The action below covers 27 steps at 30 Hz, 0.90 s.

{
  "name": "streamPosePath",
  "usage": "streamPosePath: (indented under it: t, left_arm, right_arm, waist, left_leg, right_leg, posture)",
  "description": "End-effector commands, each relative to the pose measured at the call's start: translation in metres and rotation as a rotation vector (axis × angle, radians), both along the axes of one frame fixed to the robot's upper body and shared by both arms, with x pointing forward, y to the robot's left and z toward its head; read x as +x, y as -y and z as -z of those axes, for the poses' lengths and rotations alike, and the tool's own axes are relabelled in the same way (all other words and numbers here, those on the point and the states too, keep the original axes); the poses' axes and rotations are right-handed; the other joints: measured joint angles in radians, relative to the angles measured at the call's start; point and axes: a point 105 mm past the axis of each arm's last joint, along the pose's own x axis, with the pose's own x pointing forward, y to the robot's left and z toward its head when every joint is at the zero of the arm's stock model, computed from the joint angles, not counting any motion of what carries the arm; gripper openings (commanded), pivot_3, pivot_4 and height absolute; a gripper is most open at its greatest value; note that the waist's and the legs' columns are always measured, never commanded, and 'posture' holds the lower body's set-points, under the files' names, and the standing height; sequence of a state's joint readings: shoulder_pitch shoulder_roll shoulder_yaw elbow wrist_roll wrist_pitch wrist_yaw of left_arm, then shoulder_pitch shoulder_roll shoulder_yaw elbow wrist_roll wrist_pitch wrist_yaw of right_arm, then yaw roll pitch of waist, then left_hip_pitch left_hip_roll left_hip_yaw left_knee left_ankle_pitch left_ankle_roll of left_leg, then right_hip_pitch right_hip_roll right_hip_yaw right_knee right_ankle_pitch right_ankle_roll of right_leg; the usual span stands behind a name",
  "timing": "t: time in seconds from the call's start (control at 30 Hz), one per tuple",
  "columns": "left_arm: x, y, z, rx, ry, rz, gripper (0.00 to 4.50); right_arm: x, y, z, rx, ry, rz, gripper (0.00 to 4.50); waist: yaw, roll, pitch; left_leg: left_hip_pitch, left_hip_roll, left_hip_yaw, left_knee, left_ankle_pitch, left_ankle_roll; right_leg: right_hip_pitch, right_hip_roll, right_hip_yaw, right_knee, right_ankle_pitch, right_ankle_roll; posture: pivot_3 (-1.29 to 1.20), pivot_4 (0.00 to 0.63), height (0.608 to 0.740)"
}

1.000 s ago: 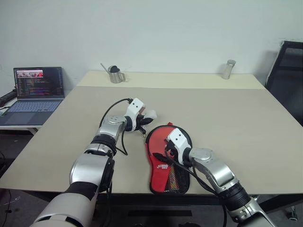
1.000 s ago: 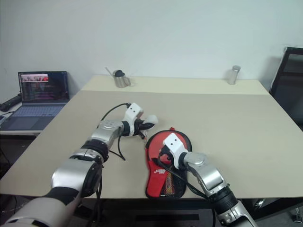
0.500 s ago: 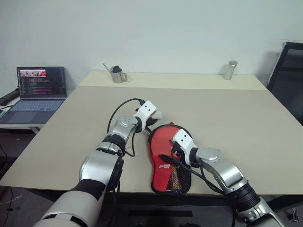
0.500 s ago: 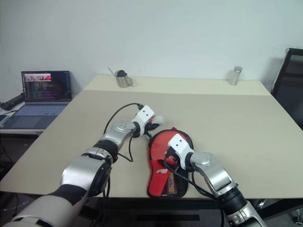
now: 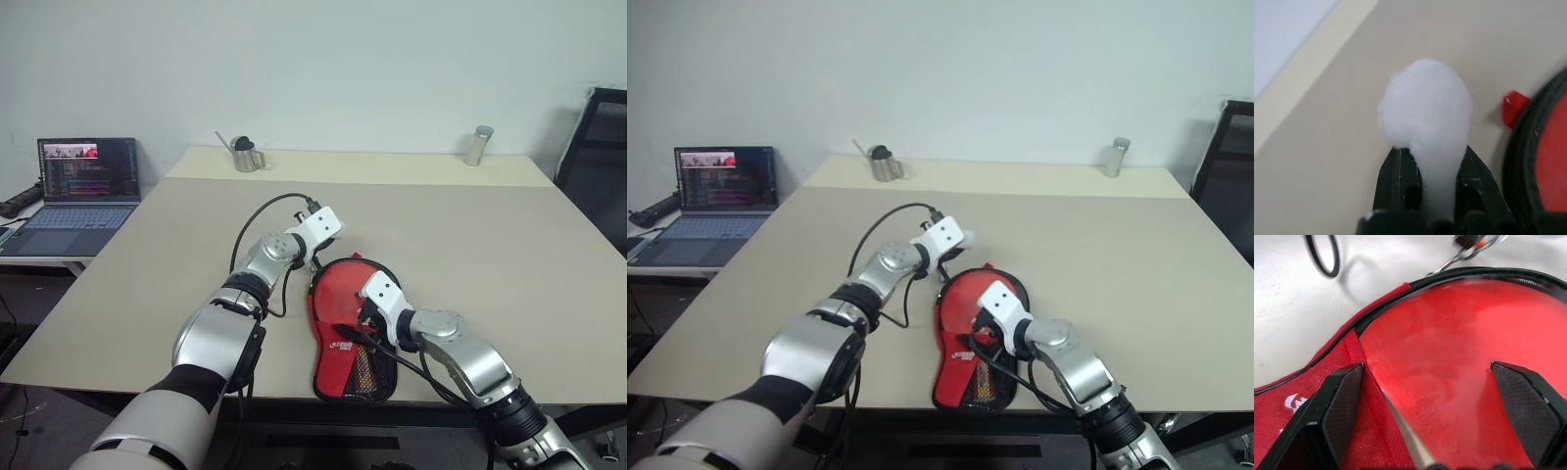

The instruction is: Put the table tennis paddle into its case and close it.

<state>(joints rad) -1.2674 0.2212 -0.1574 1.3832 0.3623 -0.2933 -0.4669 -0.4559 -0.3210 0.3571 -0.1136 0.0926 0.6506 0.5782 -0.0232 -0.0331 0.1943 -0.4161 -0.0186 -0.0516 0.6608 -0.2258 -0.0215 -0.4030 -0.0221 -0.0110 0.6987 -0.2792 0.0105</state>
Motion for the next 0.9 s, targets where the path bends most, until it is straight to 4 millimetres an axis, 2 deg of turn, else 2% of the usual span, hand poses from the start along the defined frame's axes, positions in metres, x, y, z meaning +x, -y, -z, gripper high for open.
streamPosePath:
  t: [0.03,0.3,0.6,0.9]
  left_arm:
    - [0.003,0.016,-0.033,0.019,0.138,0.036,0.25]
    - [0.001,0.029,-0.039,0.099,0.201,0.072,0.25]
    - [-0.007,0.054,-0.04,0.329,0.359,0.188,0.25]
    - [-0.009,0.064,-0.047,0.506,0.54,0.23,0.25]
  right_arm:
    - [-0.004,0.017,0.03,-0.09,-0.093,0.061,4.5]
    - [-0.01,0.014,0.033,-0.086,-0.104,0.067,4.5]
    - [-0.016,0.011,0.035,-0.076,-0.115,0.076,4.5]
    - [-0.019,0.002,0.037,-0.06,-0.124,0.073,4.5]
  waist:
    - [0.0,0.0,0.0]
    - [0.0,0.0,0.0]
    - [0.0,0.0,0.0]
    - [-0.001,0.0,0.0]
  left_leg:
    - [0.0,0.0,0.0,0.0,0.0,0.0]
    - [0.0,-0.001,0.0,0.0,0.0,0.0]
    - [0.0,-0.003,0.0,0.0,0.0,0.0]
    - [0.0,-0.002,0.0,0.0,0.0,0.0]
  right_leg:
    - [0.0,0.0,0.0,0.0,0.0,0.0]
    - [0.0,0.0,0.0,0.0,0.0,0.0]
    - [0.0,0.0,0.0,0.0,0.0,0.0]
    - [0.0,0.0,0.0,0.0,-0.001,0.002]
  posture:
    - [0.0,0.15,0.74]
    - [0.0,0.15,0.74]
    - [0.0,0.15,0.74]
    - [0.0,0.15,0.74]
